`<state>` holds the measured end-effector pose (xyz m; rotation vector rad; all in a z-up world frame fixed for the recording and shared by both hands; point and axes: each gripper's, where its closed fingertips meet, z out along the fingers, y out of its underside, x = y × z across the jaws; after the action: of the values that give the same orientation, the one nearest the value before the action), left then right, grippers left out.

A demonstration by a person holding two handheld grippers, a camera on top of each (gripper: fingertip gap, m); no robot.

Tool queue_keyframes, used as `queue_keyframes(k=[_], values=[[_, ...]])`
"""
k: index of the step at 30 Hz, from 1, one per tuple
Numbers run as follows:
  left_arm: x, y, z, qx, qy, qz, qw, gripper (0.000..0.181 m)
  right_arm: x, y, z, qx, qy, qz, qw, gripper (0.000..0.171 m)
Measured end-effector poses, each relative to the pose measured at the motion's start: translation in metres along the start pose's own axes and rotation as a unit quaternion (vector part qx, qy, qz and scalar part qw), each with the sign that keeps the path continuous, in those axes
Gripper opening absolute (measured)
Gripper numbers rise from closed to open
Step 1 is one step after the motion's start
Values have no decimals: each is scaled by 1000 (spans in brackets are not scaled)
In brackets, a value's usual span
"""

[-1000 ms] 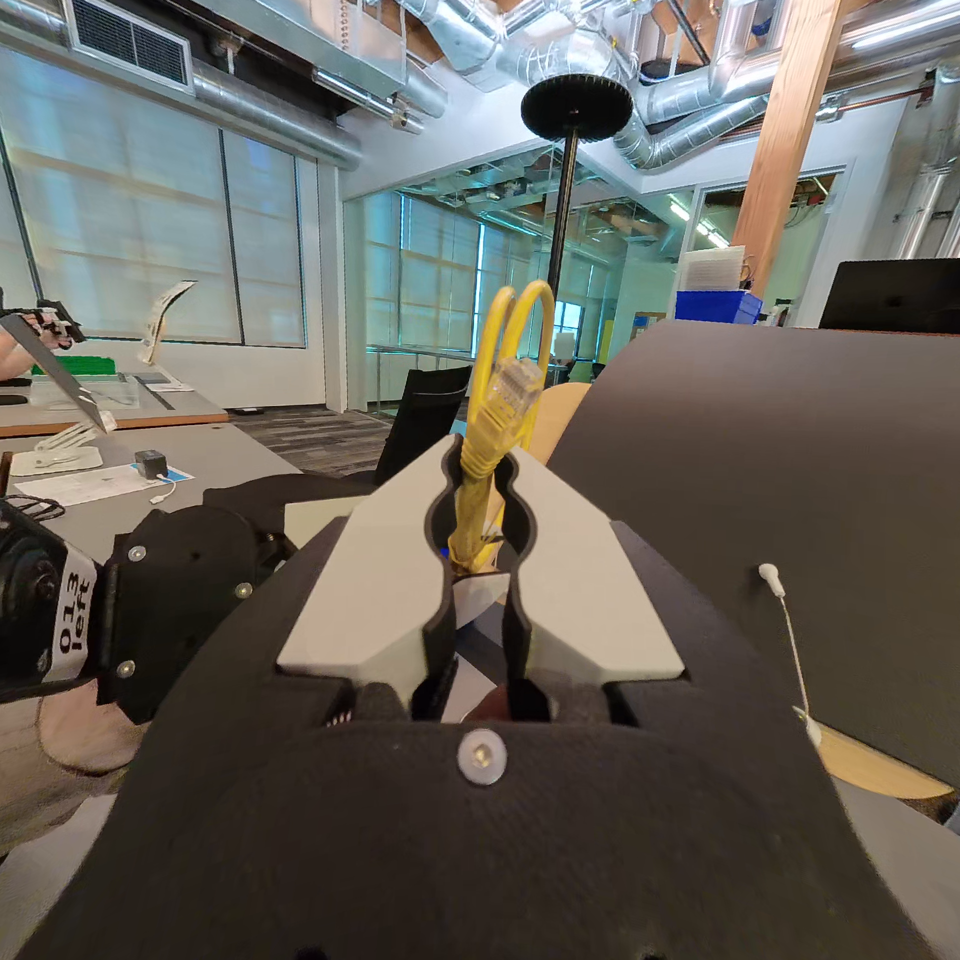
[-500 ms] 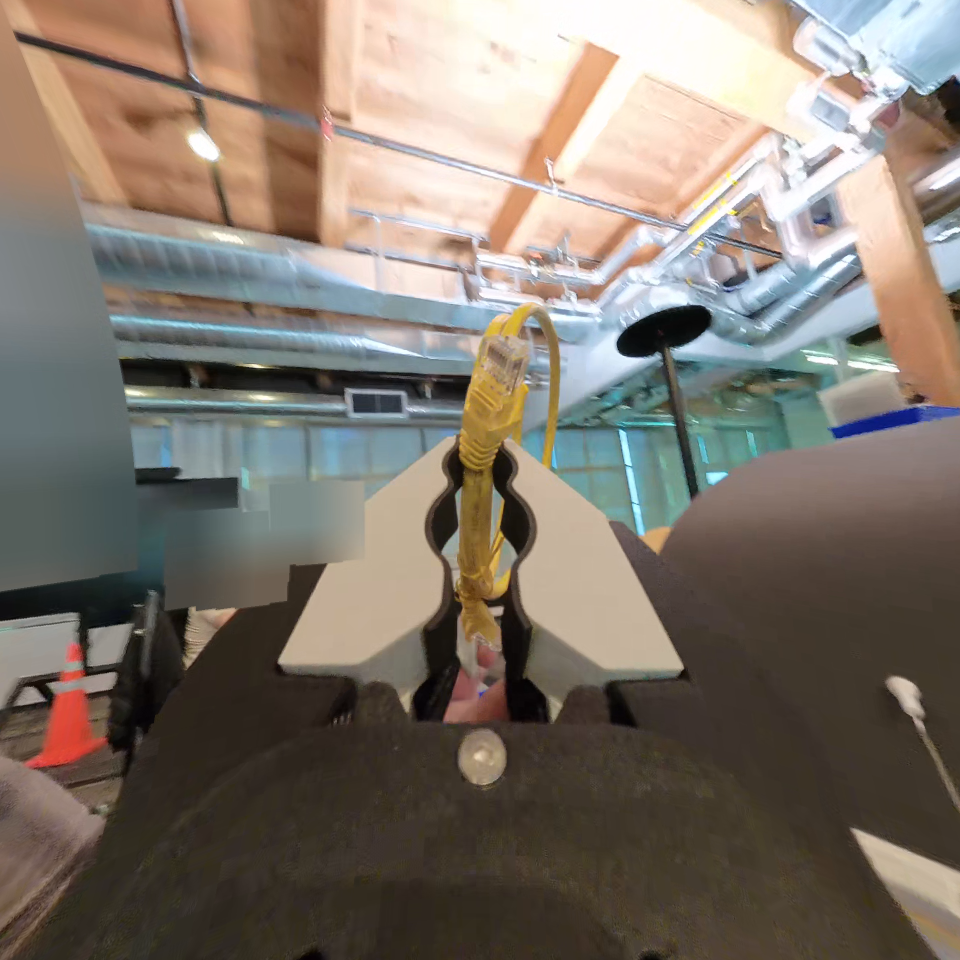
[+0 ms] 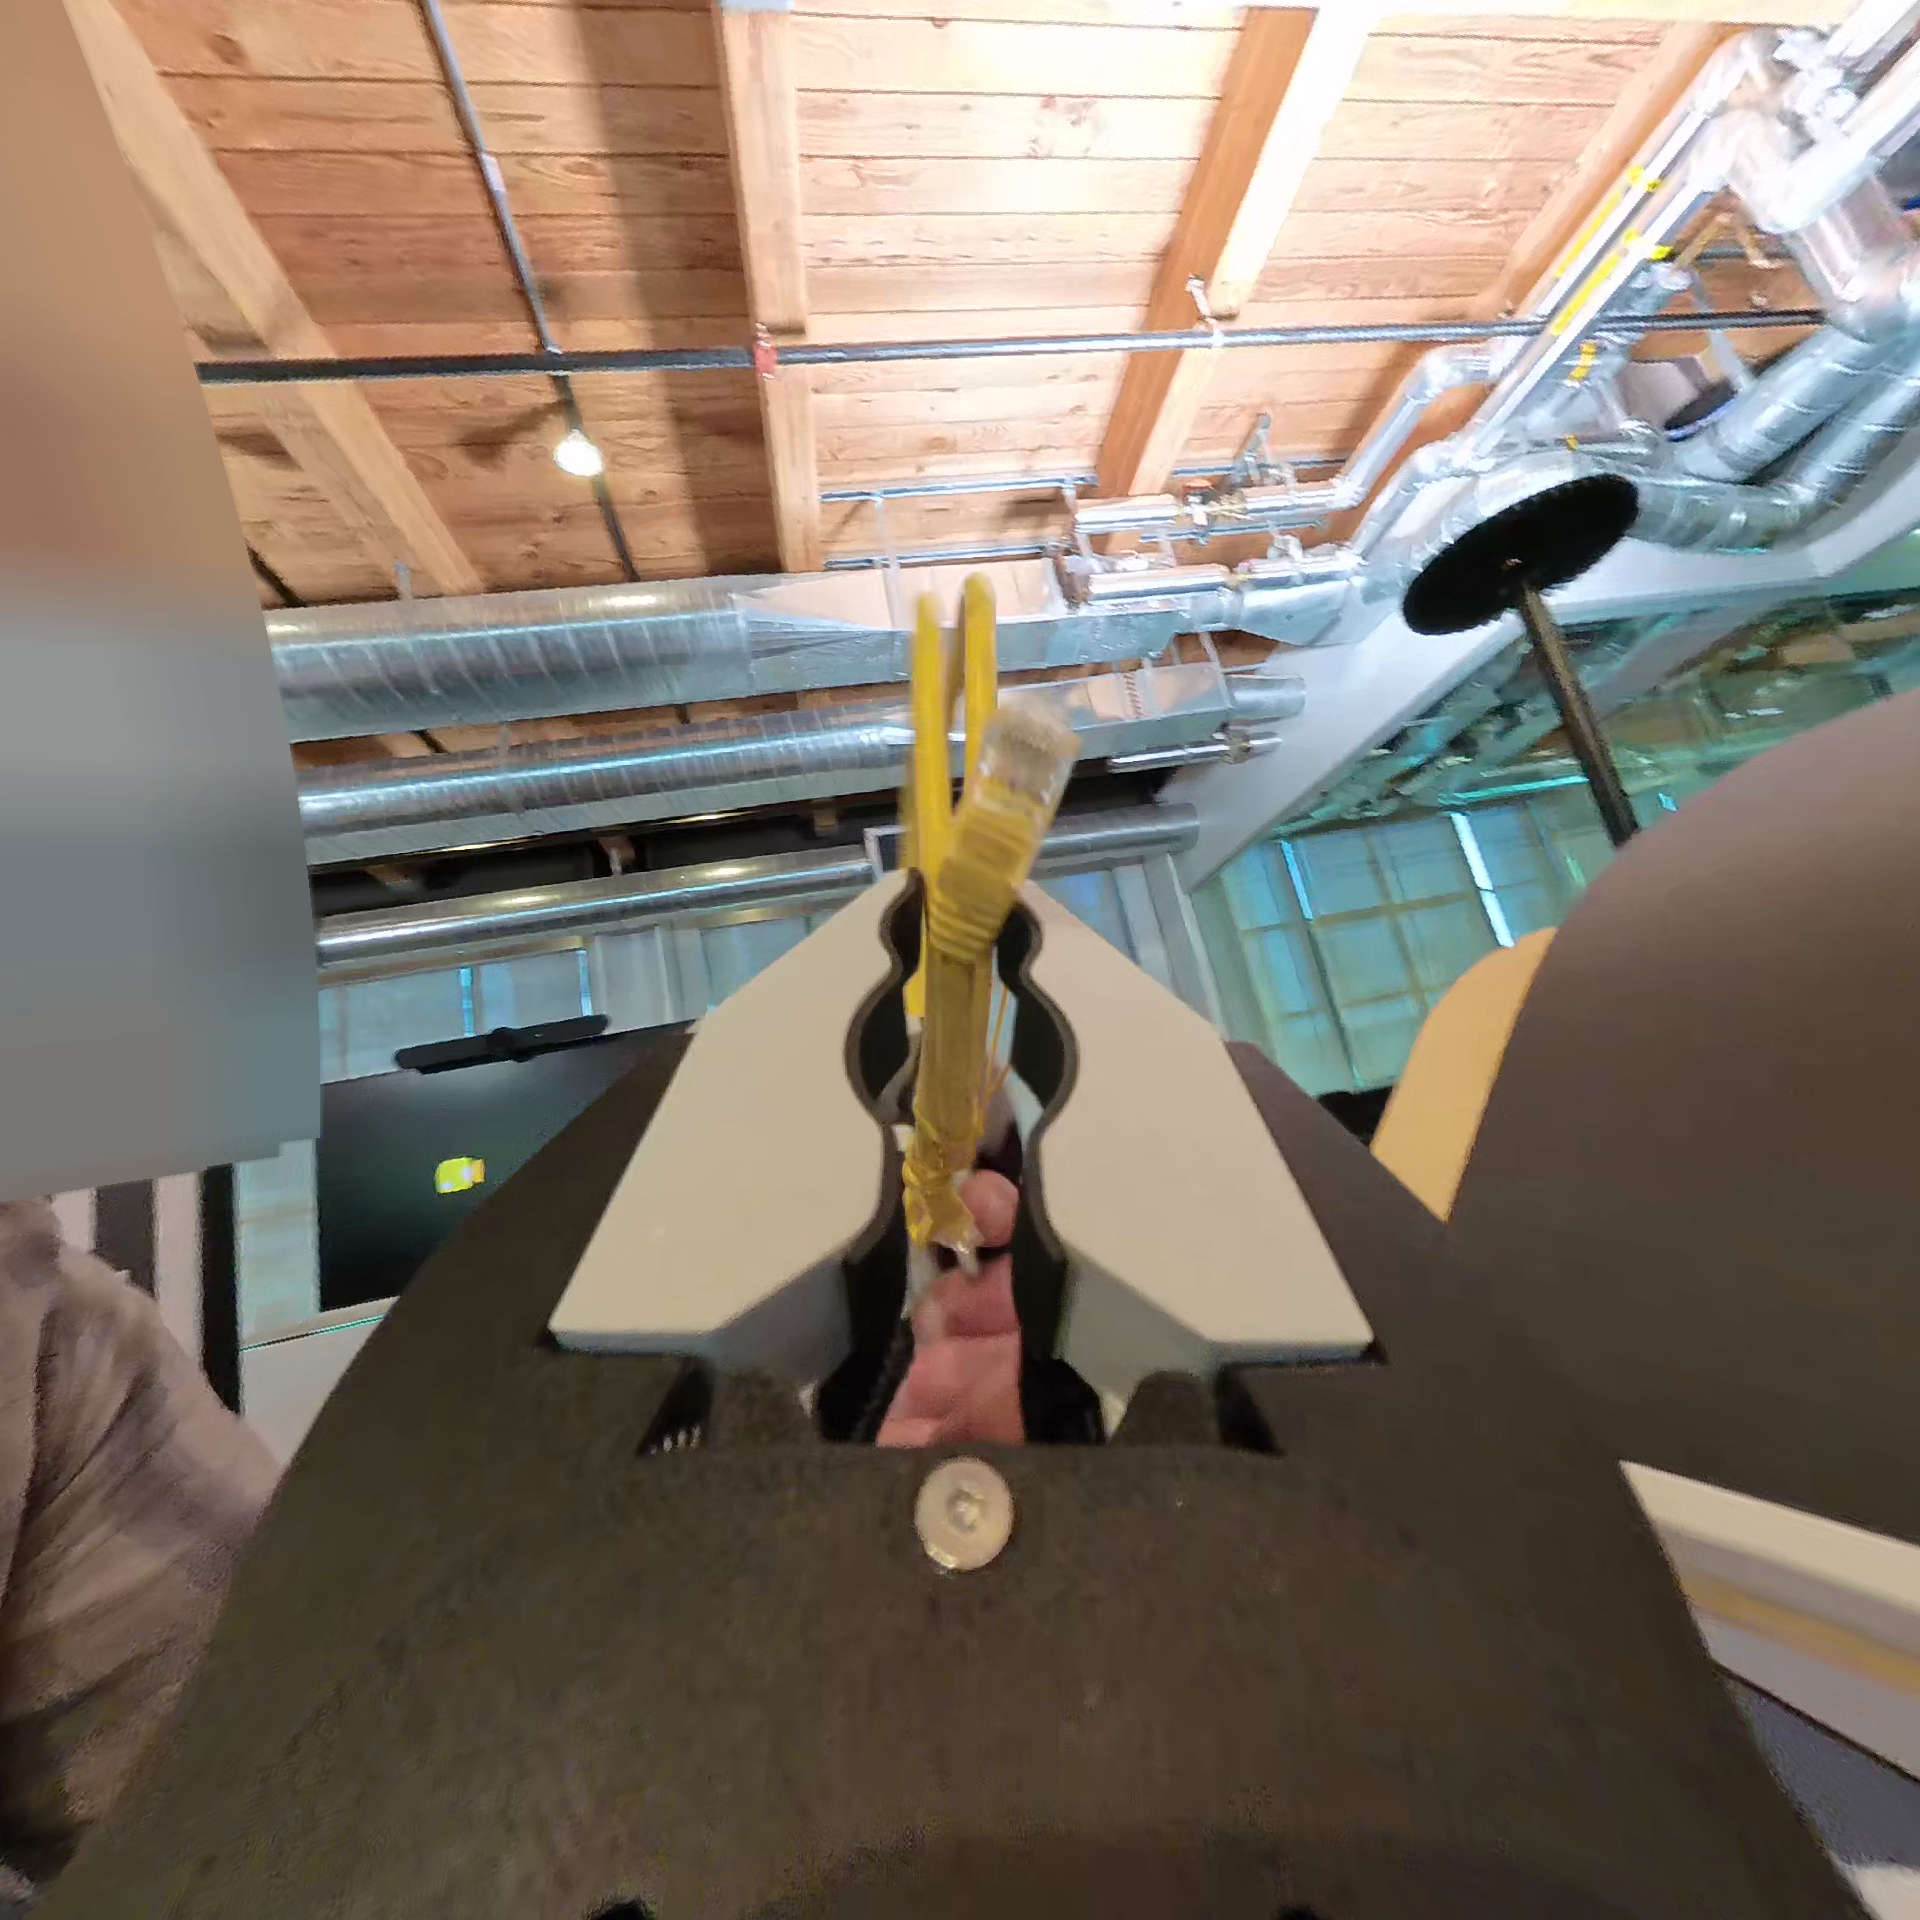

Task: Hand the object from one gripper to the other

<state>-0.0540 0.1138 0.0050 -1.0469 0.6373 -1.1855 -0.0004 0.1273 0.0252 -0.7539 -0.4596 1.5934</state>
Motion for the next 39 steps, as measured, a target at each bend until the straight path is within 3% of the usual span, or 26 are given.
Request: queue_keyframes(k=[3, 4, 6, 8, 10, 13, 19, 21, 26, 31, 33, 36, 39], values=[[-11, -7, -5, -34, -71, 96, 992, 4, 19, 3, -5, -54, 43, -24, 997, 53], [-17, -9, -8, -52, -102, 136, 984, 4, 28, 2, -10, -76, 69, -49, 994, 58], [-27, -18, -15, -80, -170, 235, 954, 4, 44, -8, -21, -108, 122, -101, 982, 60], [-37, -28, -23, -104, -244, 333, 905, 5, 56, -18, -31, -145, 172, -154, 962, 58], [-41, -34, -28, -126, -294, 436, 841, 5, 47, -25, -32, -167, 166, -184, 954, 48], [-38, -35, -26, -143, -331, 537, 763, 4, 16, -20, -15, -176, 104, -128, 971, 35], [-29, -5, -8, -156, -327, 610, 705, 4, -25, 2, 18, -117, -7, 31, 993, 44], [-28, 7, -2, -162, -316, 612, 706, 4, -24, 8, 22, -109, -2, 42, 993, 43], [-27, 25, 5, -163, -302, 597, 725, 4, -17, 4, 20, -64, 7, 59, 996, 7], [-33, 42, 9, -189, -272, 586, 740, 7, -26, 12, 23, -93, 2, -4, 996, 4], [-26, 62, 13, -215, -190, 558, 779, 21, -27, 12, 22, -102, 6, -37, 994, 3], [-15, 87, 6, -278, -76, 440, 851, 48, -25, 11, 17, -141, 17, -112, 983, 3], [8, 79, -4, -268, 17, 291, 918, 57, -22, 23, 7, -225, 19, -224, 948, 2]])
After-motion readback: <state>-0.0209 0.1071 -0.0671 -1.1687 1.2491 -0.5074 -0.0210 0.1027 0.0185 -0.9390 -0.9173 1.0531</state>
